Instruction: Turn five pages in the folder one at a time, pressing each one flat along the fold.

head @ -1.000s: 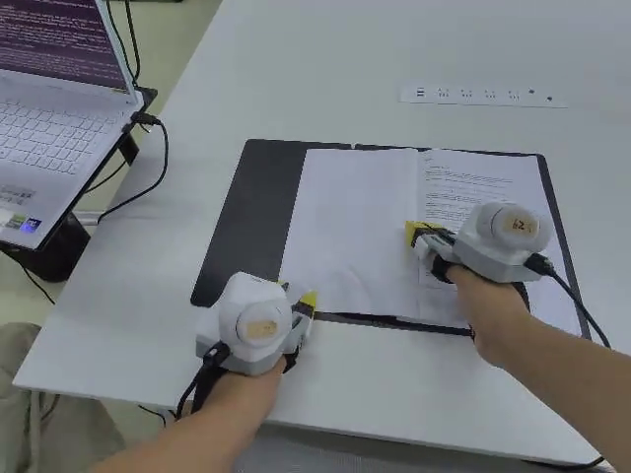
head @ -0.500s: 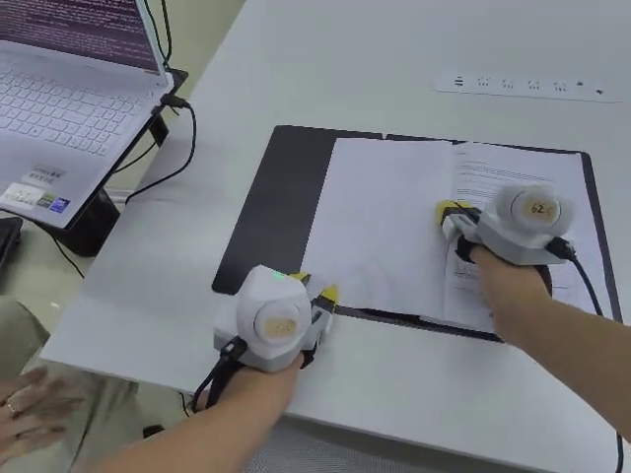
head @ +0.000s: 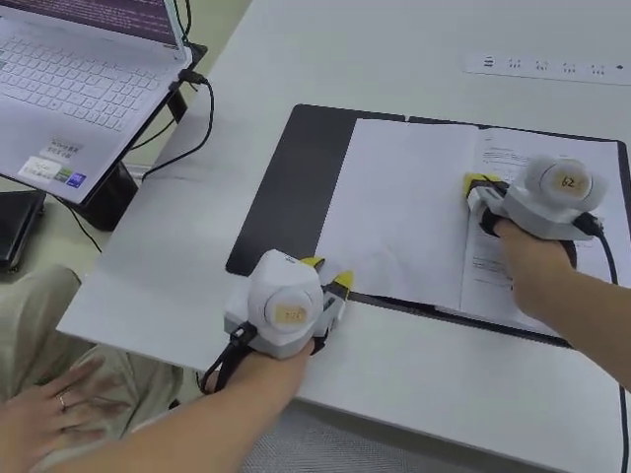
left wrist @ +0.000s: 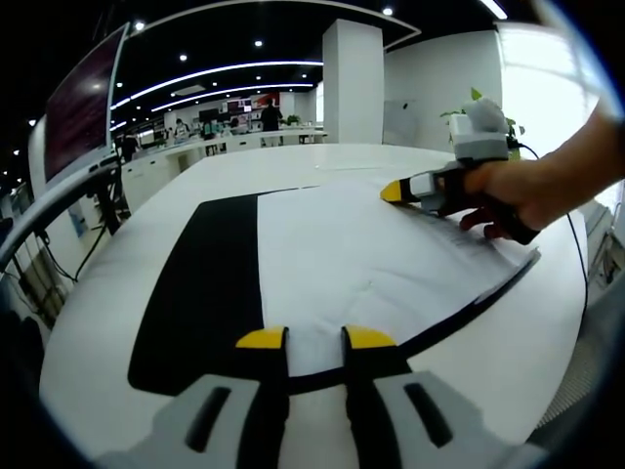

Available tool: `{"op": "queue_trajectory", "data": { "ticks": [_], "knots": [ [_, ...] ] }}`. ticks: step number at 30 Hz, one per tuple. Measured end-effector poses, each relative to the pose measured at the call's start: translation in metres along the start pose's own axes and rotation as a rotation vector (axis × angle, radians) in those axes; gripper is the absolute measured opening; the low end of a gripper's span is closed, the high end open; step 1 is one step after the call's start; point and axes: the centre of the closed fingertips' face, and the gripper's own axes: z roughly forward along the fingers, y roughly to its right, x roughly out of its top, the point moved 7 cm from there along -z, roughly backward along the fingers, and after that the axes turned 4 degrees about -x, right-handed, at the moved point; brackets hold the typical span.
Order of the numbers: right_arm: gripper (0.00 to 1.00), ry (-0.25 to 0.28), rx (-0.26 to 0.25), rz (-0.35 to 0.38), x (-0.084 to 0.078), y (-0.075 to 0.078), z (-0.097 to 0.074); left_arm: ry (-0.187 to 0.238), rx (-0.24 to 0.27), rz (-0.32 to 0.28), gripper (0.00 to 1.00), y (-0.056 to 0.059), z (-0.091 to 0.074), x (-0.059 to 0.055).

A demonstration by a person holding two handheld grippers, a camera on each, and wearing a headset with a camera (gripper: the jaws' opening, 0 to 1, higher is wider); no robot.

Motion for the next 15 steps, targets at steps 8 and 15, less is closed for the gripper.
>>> {"op": "queue_trajectory", "data": {
  "ticks": [8, 15],
  "knots": [
    [0.00, 0.009, -0.019, -0.029, 0.010, 0.008, 0.026, 0.002, 0.000, 0.000, 0.20, 0.000, 0.000, 0.000],
    [0.00, 0.017, -0.047, -0.043, 0.015, 0.018, 0.053, 0.003, 0.000, 0.000, 0.20, 0.001, -0.002, 0.001]
  ]
}}
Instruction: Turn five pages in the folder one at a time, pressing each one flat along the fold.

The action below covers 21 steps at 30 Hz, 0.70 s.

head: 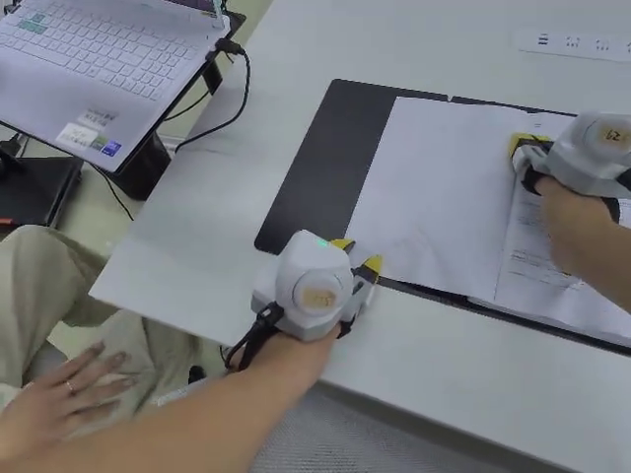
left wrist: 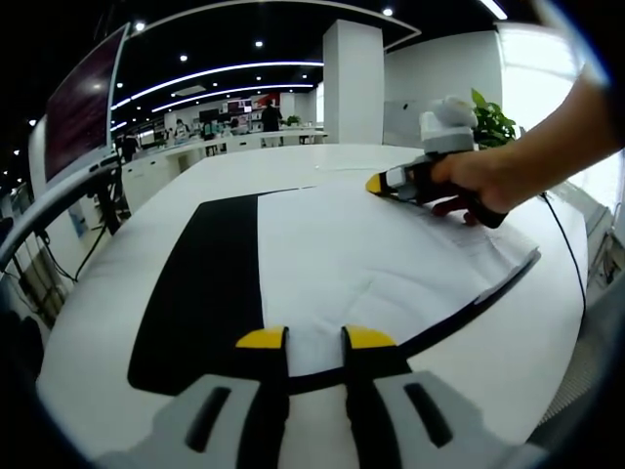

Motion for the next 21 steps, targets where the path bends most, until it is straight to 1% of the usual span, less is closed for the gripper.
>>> {"op": "queue_trajectory", "data": {
  "ticks": [5, 6, 9, 11, 12, 13, 14, 15, 19, 21],
  "knots": [
    [0.00, 0.002, -0.016, -0.009, 0.005, 0.006, 0.016, 0.002, 0.000, 0.002, 0.20, 0.000, 0.000, 0.000],
    [0.00, 0.002, -0.017, -0.015, 0.007, 0.006, 0.017, 0.003, 0.000, 0.001, 0.20, 0.000, 0.000, 0.000],
    [0.00, -0.005, -0.017, -0.039, 0.011, 0.007, 0.024, 0.004, 0.000, 0.002, 0.20, 0.000, 0.000, 0.000],
    [0.00, -0.013, -0.016, -0.040, 0.015, 0.008, 0.030, 0.004, 0.000, 0.000, 0.20, 0.000, 0.000, 0.000],
    [0.00, -0.018, -0.015, -0.032, 0.016, 0.010, 0.033, 0.004, 0.000, 0.000, 0.20, 0.000, 0.000, 0.000],
    [0.00, -0.025, -0.011, -0.008, 0.017, 0.011, 0.036, 0.004, 0.000, -0.001, 0.20, 0.000, 0.000, 0.000],
    [0.00, -0.029, -0.010, -0.004, 0.017, 0.013, 0.038, 0.004, 0.000, -0.003, 0.20, 0.000, -0.001, 0.000],
    [0.00, -0.032, -0.007, 0.006, 0.017, 0.014, 0.038, 0.004, 0.000, -0.003, 0.20, 0.000, -0.001, 0.000],
    [0.00, -0.033, -0.001, 0.002, 0.014, 0.011, 0.031, 0.004, 0.000, -0.004, 0.20, 0.000, -0.001, 0.000],
    [0.00, -0.029, 0.002, -0.002, 0.011, 0.009, 0.024, 0.005, 0.000, -0.005, 0.20, 0.000, -0.001, 0.000]
  ]
}}
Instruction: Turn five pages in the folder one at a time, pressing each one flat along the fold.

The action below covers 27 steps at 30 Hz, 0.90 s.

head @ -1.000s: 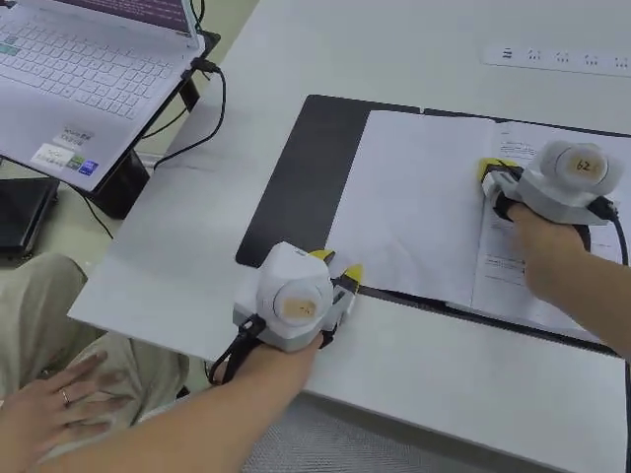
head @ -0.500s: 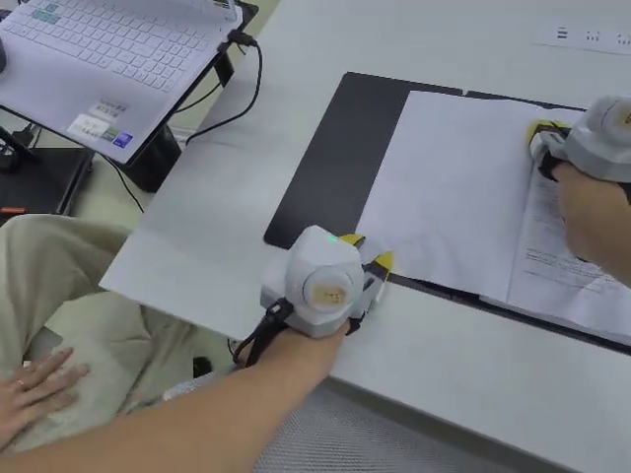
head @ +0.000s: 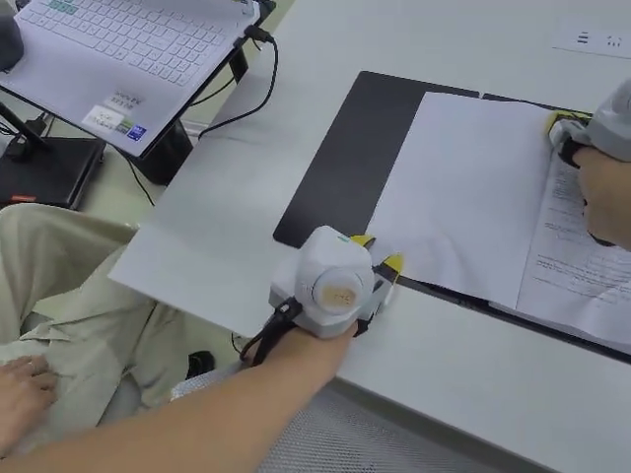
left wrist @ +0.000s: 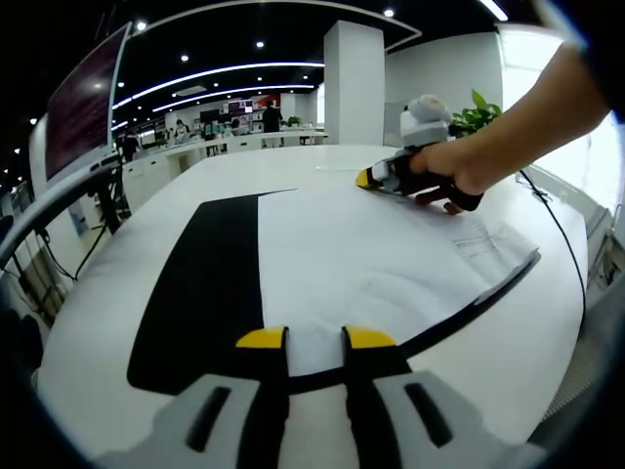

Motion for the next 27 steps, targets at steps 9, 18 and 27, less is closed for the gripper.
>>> {"op": "queue_trajectory", "data": {
  "ticks": [9, 18, 27],
  "knots": [
    [0.00, 0.003, 0.018, -0.016, -0.011, -0.010, -0.027, 0.006, 0.000, 0.000, 0.20, 0.000, -0.002, 0.000],
    [0.00, -0.016, 0.051, -0.003, -0.027, -0.017, -0.049, 0.010, 0.004, 0.005, 0.20, 0.001, -0.001, -0.001],
    [0.00, -0.007, 0.041, 0.040, -0.033, -0.025, -0.081, 0.015, 0.005, 0.004, 0.20, 0.000, 0.000, -0.002]
  ]
}}
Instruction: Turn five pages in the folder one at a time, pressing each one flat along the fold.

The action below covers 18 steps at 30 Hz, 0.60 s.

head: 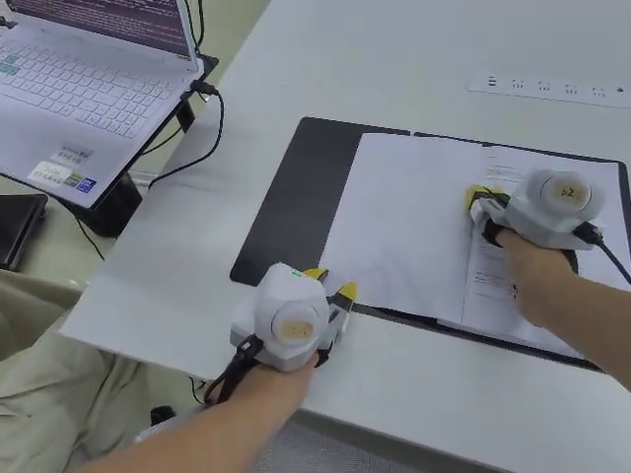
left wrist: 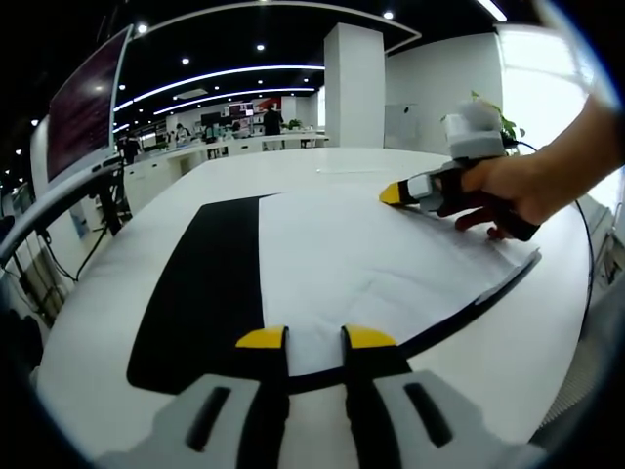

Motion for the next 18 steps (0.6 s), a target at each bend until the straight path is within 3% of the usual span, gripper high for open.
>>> {"op": "queue_trajectory", "data": {
  "ticks": [9, 18],
  "knots": [
    [0.00, -0.020, 0.003, 0.026, -0.009, -0.009, -0.030, 0.000, 0.001, 0.004, 0.20, 0.000, 0.001, -0.001],
    [0.00, -0.029, 0.006, 0.052, -0.019, -0.014, -0.049, -0.003, 0.002, 0.001, 0.20, 0.000, 0.002, -0.001]
  ]
}}
